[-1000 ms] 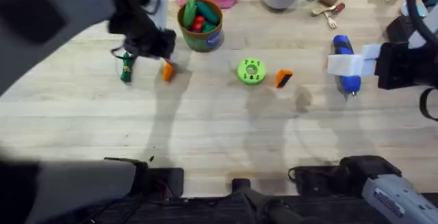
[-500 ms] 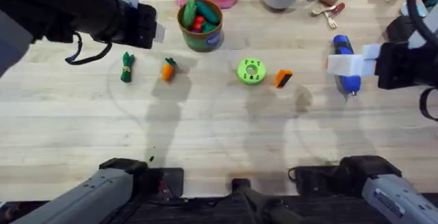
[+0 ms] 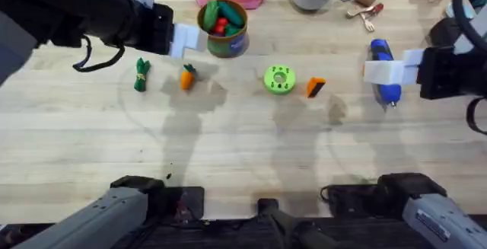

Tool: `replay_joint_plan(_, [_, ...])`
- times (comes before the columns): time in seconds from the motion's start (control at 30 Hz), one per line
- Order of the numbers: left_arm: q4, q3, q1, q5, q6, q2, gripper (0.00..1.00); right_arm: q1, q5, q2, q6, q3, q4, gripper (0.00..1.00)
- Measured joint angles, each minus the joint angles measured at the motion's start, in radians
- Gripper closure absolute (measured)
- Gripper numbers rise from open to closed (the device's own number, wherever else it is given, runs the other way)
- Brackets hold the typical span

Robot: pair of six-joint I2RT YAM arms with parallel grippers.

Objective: Pick up the gripper from the table and insert it into the empty holder that is missing its gripper. Then pick up a screw, insert it into the mounting hole, and use the screwdriver to tighten it. Finally, clean up the table by picking up the vegetable and placing it into the bucket.

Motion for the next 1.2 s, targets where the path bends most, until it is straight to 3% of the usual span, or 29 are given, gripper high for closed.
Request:
replay_joint_plan(0.43, [0.106,0.000,0.000,0.000,0.000,0.000,0.015,0.000,0.000,0.000,0.000,0.000,0.000,0.008])
replay_joint_plan(0.63, [0.095,0.000,0.000,-0.004,0.001,0.000,0.016,0.000,0.000,0.000,0.000,0.000,0.000,0.008])
replay_joint_plan(0.97, [0.210,0.000,0.000,-0.028,0.001,0.000,0.016,0.000,0.000,0.000,0.000,0.000,0.000,0.008])
replay_joint_plan(1.2, [0.215,0.000,0.000,-0.033,0.001,-0.015,0.015,0.000,0.000,0.000,0.000,0.000,0.000,0.007])
